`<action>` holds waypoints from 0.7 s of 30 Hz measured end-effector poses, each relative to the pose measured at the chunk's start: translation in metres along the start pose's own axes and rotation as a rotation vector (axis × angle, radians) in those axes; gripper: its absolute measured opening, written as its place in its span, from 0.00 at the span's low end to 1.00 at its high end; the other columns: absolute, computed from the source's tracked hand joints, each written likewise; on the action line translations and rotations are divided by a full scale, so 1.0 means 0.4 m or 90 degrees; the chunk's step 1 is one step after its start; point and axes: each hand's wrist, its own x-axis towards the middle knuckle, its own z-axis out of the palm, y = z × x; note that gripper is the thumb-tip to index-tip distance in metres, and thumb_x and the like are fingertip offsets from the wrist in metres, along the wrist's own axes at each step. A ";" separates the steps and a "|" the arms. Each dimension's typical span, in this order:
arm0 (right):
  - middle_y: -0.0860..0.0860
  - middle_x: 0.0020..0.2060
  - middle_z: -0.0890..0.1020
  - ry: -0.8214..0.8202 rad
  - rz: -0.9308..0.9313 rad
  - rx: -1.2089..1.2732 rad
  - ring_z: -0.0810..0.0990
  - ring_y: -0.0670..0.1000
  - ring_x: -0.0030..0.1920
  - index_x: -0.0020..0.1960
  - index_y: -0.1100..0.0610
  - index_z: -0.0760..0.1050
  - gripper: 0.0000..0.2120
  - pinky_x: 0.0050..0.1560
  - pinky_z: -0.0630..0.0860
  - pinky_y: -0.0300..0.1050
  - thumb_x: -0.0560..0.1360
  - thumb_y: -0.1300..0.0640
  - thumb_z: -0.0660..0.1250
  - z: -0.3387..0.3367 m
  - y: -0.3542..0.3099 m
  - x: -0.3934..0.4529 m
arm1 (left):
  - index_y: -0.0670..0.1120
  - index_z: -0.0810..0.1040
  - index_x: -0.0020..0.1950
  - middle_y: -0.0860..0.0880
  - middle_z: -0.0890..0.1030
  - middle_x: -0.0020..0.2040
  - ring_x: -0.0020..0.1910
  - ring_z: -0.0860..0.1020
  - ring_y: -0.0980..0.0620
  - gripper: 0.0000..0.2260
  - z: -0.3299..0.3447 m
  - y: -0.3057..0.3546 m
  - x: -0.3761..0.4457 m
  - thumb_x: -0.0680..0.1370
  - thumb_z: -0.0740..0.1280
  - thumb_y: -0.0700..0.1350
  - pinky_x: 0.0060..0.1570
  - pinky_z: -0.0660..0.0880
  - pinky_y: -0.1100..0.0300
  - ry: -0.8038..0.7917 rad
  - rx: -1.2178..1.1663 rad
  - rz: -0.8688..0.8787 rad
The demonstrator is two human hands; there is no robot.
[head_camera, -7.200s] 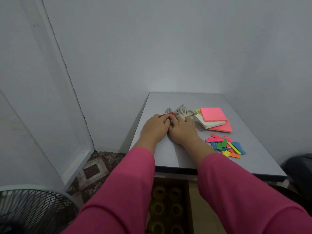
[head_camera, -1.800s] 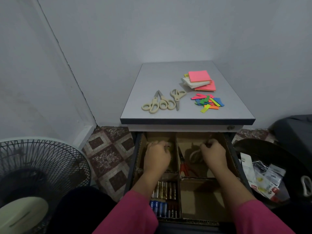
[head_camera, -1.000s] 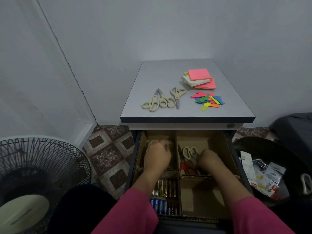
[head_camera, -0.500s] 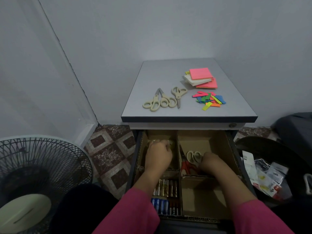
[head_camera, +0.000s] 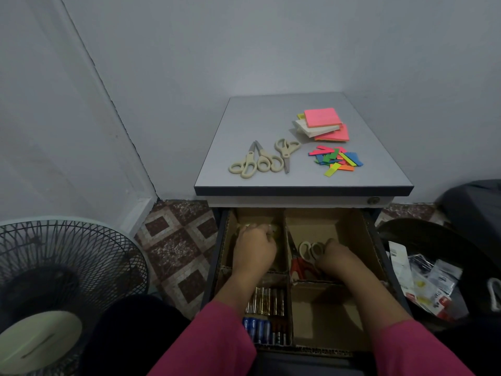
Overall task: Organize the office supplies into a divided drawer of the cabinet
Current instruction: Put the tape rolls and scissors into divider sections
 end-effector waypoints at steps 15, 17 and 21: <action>0.49 0.42 0.77 0.163 -0.090 0.019 0.77 0.49 0.41 0.57 0.56 0.74 0.10 0.39 0.75 0.45 0.78 0.53 0.62 0.010 0.006 0.006 | 0.50 0.78 0.61 0.50 0.76 0.57 0.60 0.70 0.53 0.13 0.003 0.000 0.001 0.79 0.61 0.41 0.57 0.72 0.58 0.012 -0.001 0.005; 0.47 0.39 0.78 0.224 -0.156 0.042 0.78 0.47 0.37 0.54 0.53 0.75 0.07 0.34 0.75 0.43 0.78 0.53 0.62 0.005 -0.003 -0.010 | 0.49 0.79 0.60 0.50 0.77 0.56 0.60 0.71 0.52 0.12 0.005 -0.003 0.004 0.79 0.61 0.41 0.57 0.72 0.58 0.041 -0.017 0.033; 0.47 0.44 0.79 0.379 -0.307 0.128 0.76 0.43 0.39 0.53 0.51 0.75 0.05 0.35 0.71 0.36 0.78 0.55 0.63 -0.021 -0.032 -0.045 | 0.46 0.80 0.59 0.51 0.78 0.53 0.55 0.74 0.53 0.11 -0.002 0.006 0.007 0.79 0.62 0.40 0.54 0.73 0.59 0.130 -0.068 0.092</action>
